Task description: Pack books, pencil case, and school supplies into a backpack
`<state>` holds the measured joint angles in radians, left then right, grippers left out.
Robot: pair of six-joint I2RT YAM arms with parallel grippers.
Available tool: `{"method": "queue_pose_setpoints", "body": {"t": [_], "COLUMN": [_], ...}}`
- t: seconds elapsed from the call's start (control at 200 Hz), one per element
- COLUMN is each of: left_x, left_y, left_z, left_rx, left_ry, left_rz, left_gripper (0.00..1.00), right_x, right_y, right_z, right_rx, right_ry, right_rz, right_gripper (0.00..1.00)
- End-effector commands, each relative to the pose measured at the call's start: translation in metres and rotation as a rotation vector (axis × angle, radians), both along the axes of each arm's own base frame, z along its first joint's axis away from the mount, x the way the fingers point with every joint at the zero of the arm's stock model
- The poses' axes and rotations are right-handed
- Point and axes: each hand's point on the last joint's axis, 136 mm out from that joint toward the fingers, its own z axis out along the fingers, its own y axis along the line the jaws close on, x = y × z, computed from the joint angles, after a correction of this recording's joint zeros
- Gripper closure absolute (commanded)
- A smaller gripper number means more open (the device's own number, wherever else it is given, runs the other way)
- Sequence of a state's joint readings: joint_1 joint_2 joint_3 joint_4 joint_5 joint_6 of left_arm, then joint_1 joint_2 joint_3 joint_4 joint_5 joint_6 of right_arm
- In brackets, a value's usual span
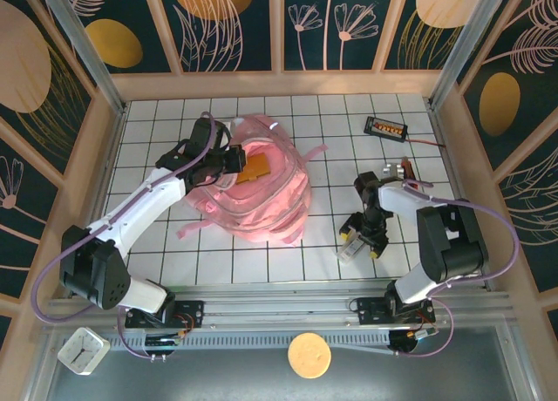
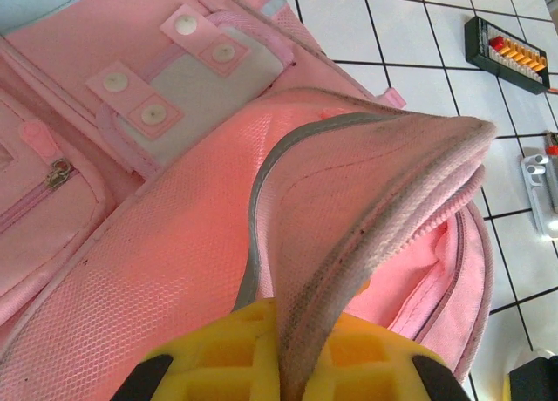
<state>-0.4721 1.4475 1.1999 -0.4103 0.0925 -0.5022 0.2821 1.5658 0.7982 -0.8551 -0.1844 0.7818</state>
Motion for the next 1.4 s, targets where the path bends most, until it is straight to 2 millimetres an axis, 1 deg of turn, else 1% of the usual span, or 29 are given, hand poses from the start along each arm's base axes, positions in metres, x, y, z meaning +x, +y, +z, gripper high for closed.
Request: {"method": "queue_pose_setpoints", "body": {"t": [0.0, 0.04, 0.215, 0.245, 0.305, 0.39, 0.485, 0.525, 0.565, 0.741, 0.906, 1.041, 1.126, 1.236, 1.321, 1.396], "left_x": [0.005, 0.005, 0.007, 0.008, 0.009, 0.010, 0.011, 0.012, 0.011, 0.011, 0.010, 0.009, 0.009, 0.009, 0.009, 0.008], "left_y": [0.002, 0.002, 0.000, 0.000, -0.002, -0.003, -0.004, -0.004, -0.005, -0.005, -0.005, -0.006, -0.008, -0.012, -0.015, -0.019], "left_z": [0.031, 0.030, 0.028, 0.028, 0.028, 0.028, 0.029, 0.029, 0.030, 0.031, 0.032, 0.034, 0.038, 0.043, 0.043, 0.042], "left_rx": [-0.046, -0.043, -0.034, -0.031, -0.025, -0.022, -0.019, -0.018, -0.019, -0.014, -0.013, -0.024, -0.042, -0.063, -0.084, -0.106], "left_ry": [-0.097, -0.096, -0.093, -0.093, -0.093, -0.094, -0.095, -0.094, -0.096, -0.098, -0.100, -0.100, -0.101, -0.102, -0.097, -0.087], "left_rz": [0.015, 0.015, 0.000, -0.002, -0.009, -0.017, -0.023, -0.026, -0.028, -0.034, -0.037, -0.040, -0.048, -0.053, -0.059, -0.065], "left_gripper": [1.00, 1.00, 1.00, 1.00, 1.00, 1.00, 1.00, 1.00, 1.00, 1.00, 1.00, 1.00, 1.00, 1.00, 1.00, 1.00], "right_x": [0.033, 0.035, 0.044, 0.045, 0.046, 0.047, 0.048, 0.049, 0.050, 0.054, 0.060, 0.071, 0.082, 0.102, 0.116, 0.125], "right_y": [0.004, 0.005, 0.008, 0.009, 0.010, 0.012, 0.015, 0.016, 0.016, 0.019, 0.021, 0.028, 0.036, 0.055, 0.072, 0.088], "right_z": [-0.015, -0.015, -0.010, -0.009, -0.008, -0.006, -0.003, -0.002, -0.001, 0.006, 0.019, 0.041, 0.064, 0.101, 0.123, 0.138], "right_rx": [-0.002, 0.000, 0.000, 0.005, 0.008, 0.011, 0.017, 0.018, 0.019, 0.021, 0.026, 0.051, 0.082, 0.139, 0.183, 0.224], "right_ry": [-0.103, -0.105, -0.126, -0.131, -0.139, -0.145, -0.153, -0.158, -0.161, -0.169, -0.193, -0.232, -0.276, -0.349, -0.387, -0.413], "right_rz": [0.004, 0.008, 0.014, 0.015, 0.015, 0.018, 0.020, 0.021, 0.022, 0.027, 0.036, 0.036, 0.032, 0.038, 0.052, 0.065], "right_gripper": [0.27, 0.30, 0.34, 0.37, 0.40, 0.41, 0.46, 0.46, 0.50, 0.50, 0.51, 0.52, 0.52, 0.52, 0.53, 0.52]}}
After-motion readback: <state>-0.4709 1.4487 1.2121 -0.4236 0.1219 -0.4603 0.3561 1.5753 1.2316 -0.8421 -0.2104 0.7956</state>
